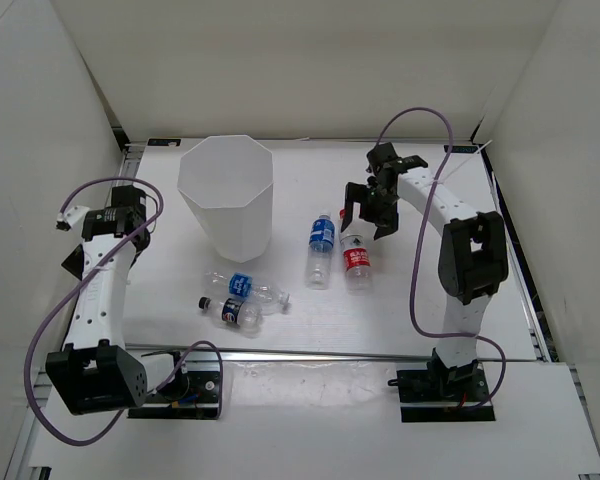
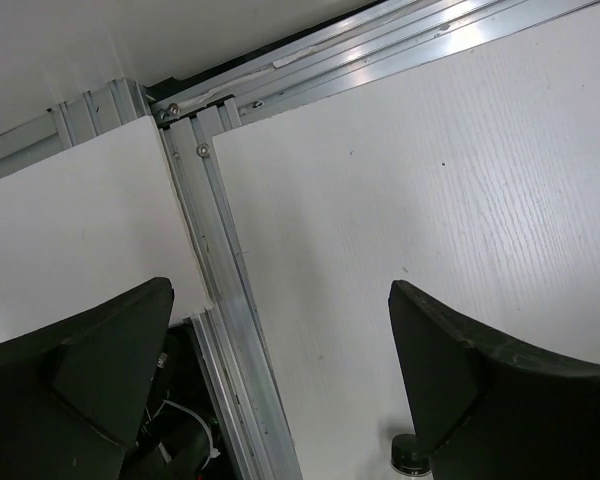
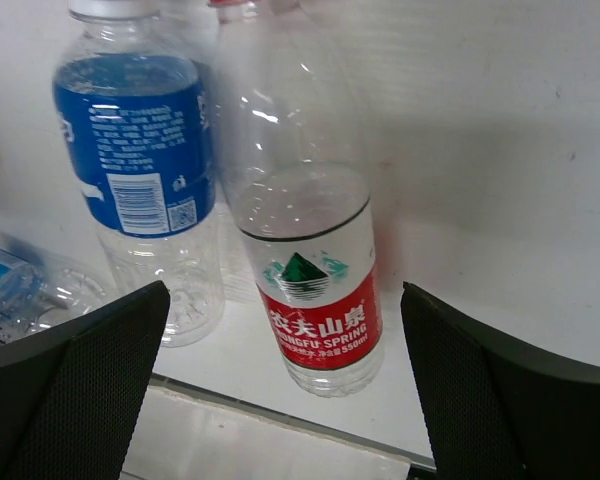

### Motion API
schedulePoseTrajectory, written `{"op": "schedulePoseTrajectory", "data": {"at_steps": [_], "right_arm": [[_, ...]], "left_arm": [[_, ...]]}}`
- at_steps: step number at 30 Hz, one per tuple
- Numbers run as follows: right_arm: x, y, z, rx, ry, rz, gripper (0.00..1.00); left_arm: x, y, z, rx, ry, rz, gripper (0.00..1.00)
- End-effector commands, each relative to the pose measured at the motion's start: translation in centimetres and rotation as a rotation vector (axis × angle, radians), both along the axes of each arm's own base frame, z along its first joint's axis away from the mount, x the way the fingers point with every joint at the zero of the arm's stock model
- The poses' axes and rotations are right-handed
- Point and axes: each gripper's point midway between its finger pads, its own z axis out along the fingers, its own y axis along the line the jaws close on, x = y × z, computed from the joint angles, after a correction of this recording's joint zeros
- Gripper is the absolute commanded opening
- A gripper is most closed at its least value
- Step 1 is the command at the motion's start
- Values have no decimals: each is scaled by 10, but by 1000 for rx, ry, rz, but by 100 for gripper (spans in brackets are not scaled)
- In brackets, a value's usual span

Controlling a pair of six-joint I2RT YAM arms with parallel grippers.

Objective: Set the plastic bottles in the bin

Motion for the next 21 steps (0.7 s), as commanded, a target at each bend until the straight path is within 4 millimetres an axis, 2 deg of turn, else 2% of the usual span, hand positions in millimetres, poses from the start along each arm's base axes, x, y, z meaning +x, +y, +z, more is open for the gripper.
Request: {"op": "schedulePoseTrajectory", "data": {"at_steps": [1,5,10,13,19,21], "right_arm": [[19,6,7,9,-63,23,100],[18,6,-2,2,-43,23,100],[9,2,-25,-20,1,11,100],[9,1,-27,-19,-1,11,100],[7,2,-55,-35,69,14,100],[5,3,-58,-30,80,16,100]], "left_arm": [[-17,-2,3,2,37,0,100],[-16,-1,2,9,42,8,100],[-12,-3,-1,8,62,-3,100],[-11,-4,-1,8,62,-12,100],[-8,-6,-2,16,75,-29,100],[-6,-6,-2,16,80,-29,100]]}}
